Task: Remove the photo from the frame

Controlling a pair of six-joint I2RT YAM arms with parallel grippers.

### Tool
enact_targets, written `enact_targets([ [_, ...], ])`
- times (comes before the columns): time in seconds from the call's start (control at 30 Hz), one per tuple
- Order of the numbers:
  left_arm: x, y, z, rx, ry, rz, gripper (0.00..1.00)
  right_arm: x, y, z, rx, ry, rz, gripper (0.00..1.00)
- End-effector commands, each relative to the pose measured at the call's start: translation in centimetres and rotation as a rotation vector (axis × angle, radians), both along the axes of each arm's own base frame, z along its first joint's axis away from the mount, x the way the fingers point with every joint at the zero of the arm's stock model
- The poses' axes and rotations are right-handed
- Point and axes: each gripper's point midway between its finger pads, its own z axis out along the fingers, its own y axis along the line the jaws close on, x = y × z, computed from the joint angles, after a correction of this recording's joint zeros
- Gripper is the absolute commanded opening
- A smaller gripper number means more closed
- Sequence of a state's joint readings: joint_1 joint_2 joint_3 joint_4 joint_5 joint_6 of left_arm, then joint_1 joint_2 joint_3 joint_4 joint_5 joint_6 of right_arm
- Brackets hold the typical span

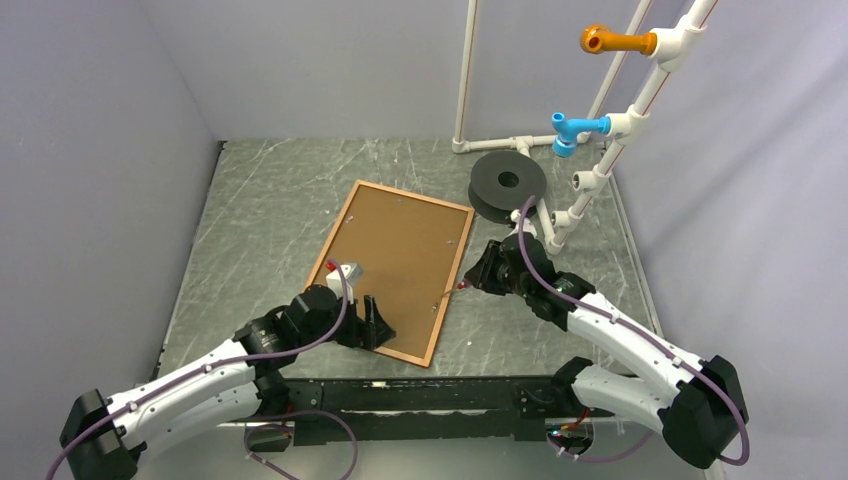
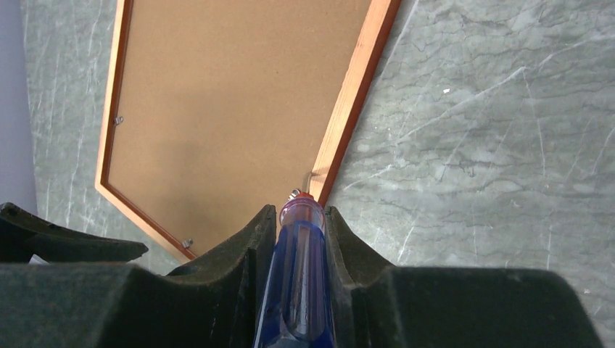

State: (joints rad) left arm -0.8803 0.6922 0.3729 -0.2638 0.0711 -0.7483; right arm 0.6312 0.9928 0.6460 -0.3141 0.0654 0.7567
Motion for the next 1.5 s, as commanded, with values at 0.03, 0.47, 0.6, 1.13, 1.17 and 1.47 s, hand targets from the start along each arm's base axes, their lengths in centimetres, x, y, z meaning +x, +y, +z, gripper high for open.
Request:
enact_targets([
  [0.03, 0.2, 0.2, -0.1, -0.015, 0.006, 0.036, 0.86, 0.3, -0.1, 1.6, 0.007, -0.049, 0.001, 0.00],
  [0.47, 0.3, -0.9, -0.4, -0.025, 0.020, 0.005, 0.86, -2.3, 1.8, 1.8, 0.014, -0.019, 0.160, 0.00],
  [0.6, 0.3, -0.9, -0.3, -0.030, 0.022, 0.004, 0.86, -2.5, 2.2, 1.4, 0.003, -0.024, 0.180, 0.00],
  [1.13, 0.2, -1.0, -0.2, -0.043, 0.024, -0.001, 0.86, -1.0, 2.1, 0.1, -0.078, -0.063, 0.132, 0.00],
  [1.17, 0.1, -1.0, -0.1, -0.044, 0.024, -0.001, 0.86, -0.9, 2.0, 0.0, -0.084, -0.064, 0.127, 0.00],
  [1.47, 0.0, -0.7, -0.2, -0.041, 0.022, 0.004, 0.86, -0.9, 1.4, 0.1, -0.128, -0.063, 0.116, 0.00],
])
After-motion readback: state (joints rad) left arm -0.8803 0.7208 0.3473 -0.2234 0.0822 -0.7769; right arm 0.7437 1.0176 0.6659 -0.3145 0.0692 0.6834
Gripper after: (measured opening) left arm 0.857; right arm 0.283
